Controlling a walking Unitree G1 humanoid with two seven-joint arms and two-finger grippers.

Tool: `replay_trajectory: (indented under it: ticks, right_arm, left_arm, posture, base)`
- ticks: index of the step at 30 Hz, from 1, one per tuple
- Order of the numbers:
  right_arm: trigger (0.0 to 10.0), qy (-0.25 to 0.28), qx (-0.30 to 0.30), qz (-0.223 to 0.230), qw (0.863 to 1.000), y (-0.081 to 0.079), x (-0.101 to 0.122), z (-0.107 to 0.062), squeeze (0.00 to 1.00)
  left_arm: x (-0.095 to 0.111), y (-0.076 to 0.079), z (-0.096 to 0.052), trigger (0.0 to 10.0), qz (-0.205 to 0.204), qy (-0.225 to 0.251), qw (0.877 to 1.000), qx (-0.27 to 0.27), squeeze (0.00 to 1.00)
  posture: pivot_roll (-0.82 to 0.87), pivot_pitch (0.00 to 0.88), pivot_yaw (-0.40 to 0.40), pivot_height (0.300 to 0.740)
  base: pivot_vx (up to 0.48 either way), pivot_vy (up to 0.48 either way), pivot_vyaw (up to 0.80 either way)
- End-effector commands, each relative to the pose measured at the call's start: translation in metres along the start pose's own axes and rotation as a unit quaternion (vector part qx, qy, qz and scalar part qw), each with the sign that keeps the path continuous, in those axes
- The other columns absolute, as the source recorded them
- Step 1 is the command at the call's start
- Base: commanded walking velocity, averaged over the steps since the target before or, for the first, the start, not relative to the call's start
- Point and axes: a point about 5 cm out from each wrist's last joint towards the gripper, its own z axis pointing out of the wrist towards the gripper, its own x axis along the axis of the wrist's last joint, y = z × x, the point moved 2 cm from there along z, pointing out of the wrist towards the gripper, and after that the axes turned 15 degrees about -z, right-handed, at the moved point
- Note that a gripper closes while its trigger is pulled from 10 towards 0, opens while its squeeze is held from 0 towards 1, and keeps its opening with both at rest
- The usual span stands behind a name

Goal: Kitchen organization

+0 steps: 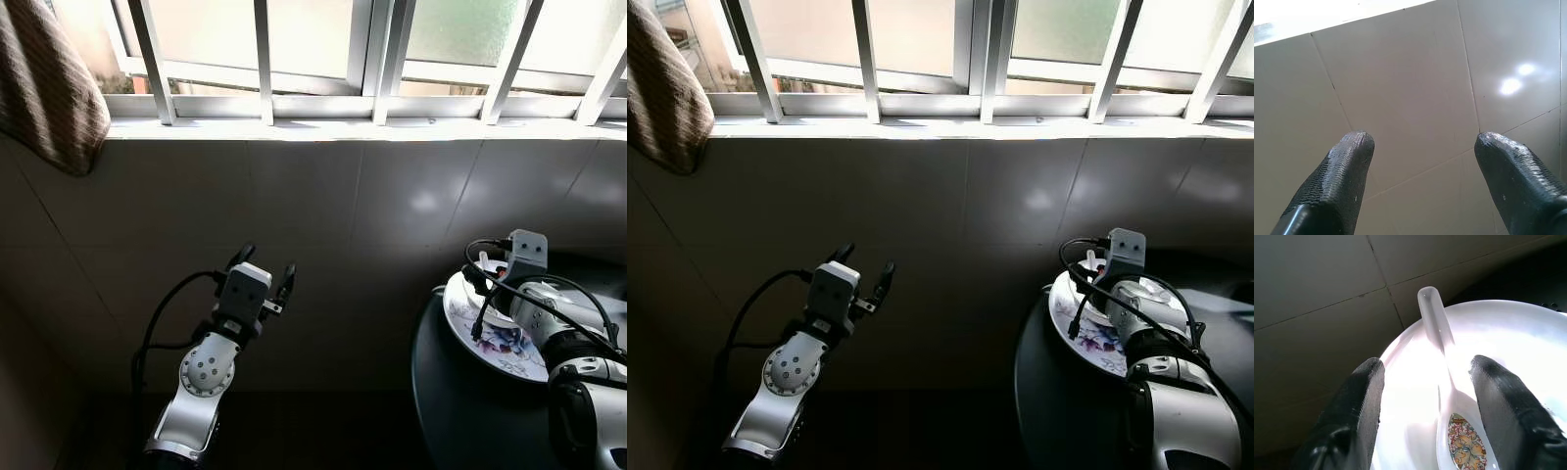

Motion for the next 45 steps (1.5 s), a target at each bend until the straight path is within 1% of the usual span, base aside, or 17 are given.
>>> replay_trajectory:
  ticks: [1, 4, 7, 10, 16, 18, 22, 23, 24, 25, 36, 37, 38, 39, 41, 42, 45]
  right_arm:
    - [10.0, -0.009, -0.005, 0.018, 1.000, 0.004, 0.001, -0.001, 0.00]
    - [10.0, -0.021, -0.010, 0.020, 1.000, 0.006, -0.003, -0.001, 0.00]
    - [10.0, -0.037, 0.005, 0.041, 0.998, 0.003, -0.010, -0.001, 0.00]
    - [10.0, -0.054, 0.013, 0.042, 0.998, 0.001, -0.018, -0.001, 0.00]
    - [10.0, -0.085, 0.018, 0.012, 0.996, -0.001, -0.029, -0.001, 0.00]
    - [10.0, -0.096, 0.011, -0.003, 0.995, 0.001, -0.033, -0.001, 0.00]
    - [10.0, -0.101, -0.005, -0.013, 0.995, 0.006, -0.036, -0.002, 0.00]
    - [4.7, -0.100, -0.004, -0.015, 0.995, 0.006, -0.036, -0.002, 0.00]
    - [4.7, -0.099, -0.003, -0.017, 0.995, 0.006, -0.036, -0.002, 0.00]
    - [0.0, -0.099, -0.002, -0.021, 0.995, 0.006, -0.036, -0.002, 0.00]
    - [0.0, -0.098, -0.004, -0.031, 0.995, 0.004, -0.038, -0.001, 0.00]
    - [0.0, -0.089, -0.012, -0.032, 0.995, 0.005, -0.036, -0.001, 0.00]
    - [0.0, -0.077, -0.022, -0.038, 0.996, 0.007, -0.032, 0.000, 0.00]
    - [0.0, -0.077, -0.022, -0.038, 0.996, 0.007, -0.032, 0.000, 0.00]
    - [0.0, -0.049, -0.044, -0.059, 0.996, 0.009, -0.020, 0.000, 0.00]
    - [0.0, -0.012, -0.069, -0.086, 0.994, 0.010, -0.003, 0.000, 0.00]
    - [0.0, 0.001, -0.076, -0.096, 0.992, 0.010, 0.003, 0.000, 0.00]
  left_arm:
    - [0.001, 0.002, 0.000, 10.0, 0.005, 0.002, 1.000, -0.003, 0.00]
    - [0.001, 0.001, -0.001, 10.0, 0.005, 0.002, 1.000, -0.002, 0.00]
    - [0.000, 0.002, -0.001, 10.0, 0.006, 0.002, 1.000, -0.001, 0.00]
    - [0.000, 0.003, -0.001, 10.0, 0.006, 0.002, 1.000, -0.001, 0.00]
    - [0.000, 0.003, -0.001, 10.0, 0.005, 0.002, 1.000, 0.001, 0.00]
    - [0.000, 0.003, -0.001, 10.0, 0.004, 0.002, 1.000, 0.002, 0.00]
    - [0.000, 0.003, -0.001, 10.0, 0.003, 0.002, 1.000, 0.004, 0.00]
    - [0.000, 0.003, -0.001, 10.0, 0.003, 0.002, 1.000, 0.004, 0.00]
    - [0.000, 0.004, -0.001, 10.0, 0.002, 0.002, 1.000, 0.004, 0.00]
    - [0.000, 0.004, -0.001, 10.0, 0.002, 0.002, 1.000, 0.005, 0.00]
    - [-0.002, 0.005, -0.001, 10.0, -0.002, 0.000, 1.000, 0.007, 0.00]
    - [-0.002, 0.005, -0.001, 10.0, -0.003, -0.001, 1.000, 0.007, 0.00]
    - [-0.002, 0.005, -0.002, 10.0, -0.003, -0.001, 1.000, 0.008, 0.00]
    - [-0.002, 0.005, -0.002, 10.0, -0.003, -0.001, 1.000, 0.008, 0.00]
    - [-0.002, 0.004, -0.002, 10.0, -0.004, -0.001, 1.000, 0.010, 0.00]
    - [-0.002, 0.003, -0.002, 10.0, -0.004, -0.001, 1.000, 0.011, 0.00]
    - [-0.002, 0.003, -0.003, 10.0, -0.004, -0.001, 1.000, 0.011, 0.00]
  posture:
    - [0.01, 0.000, -0.040, 0.740]
    - [0.01, 0.000, -0.040, 0.740]
    - [0.01, 0.000, -0.041, 0.740]
    - [0.01, 0.000, -0.042, 0.740]
    - [0.01, 0.000, -0.044, 0.740]
    - [0.01, 0.000, -0.046, 0.740]
    - [0.00, 0.000, -0.047, 0.740]
    - [0.00, 0.000, -0.047, 0.740]
    - [0.00, 0.000, -0.048, 0.740]
    - [0.00, 0.000, -0.048, 0.740]
    - [0.00, 0.000, -0.053, 0.740]
    - [0.00, 0.000, -0.054, 0.740]
    - [0.00, 0.000, -0.055, 0.740]
    - [0.00, 0.000, -0.055, 0.740]
    - [0.00, 0.000, -0.055, 0.740]
    - [0.00, 0.000, -0.056, 0.740]
    - [0.00, 0.000, -0.055, 0.740]
  base:
    - [0.000, 0.000, 0.00]
    - [0.000, 0.000, 0.00]
    - [0.000, 0.000, 0.00]
    - [0.000, 0.000, 0.00]
    - [0.000, 0.000, 0.00]
    - [0.000, 0.000, 0.00]
    - [0.000, 0.000, 0.00]
    - [0.000, 0.000, 0.00]
    - [0.000, 0.000, 0.00]
    - [0.000, 0.000, 0.00]
    - [0.000, 0.000, 0.00]
    - [0.000, 0.000, 0.00]
    - [0.000, 0.000, 0.00]
    - [0.000, 0.000, 0.00]
    - [0.000, 0.000, 0.00]
    - [0.000, 0.000, 0.00]
    - [0.000, 0.000, 0.00]
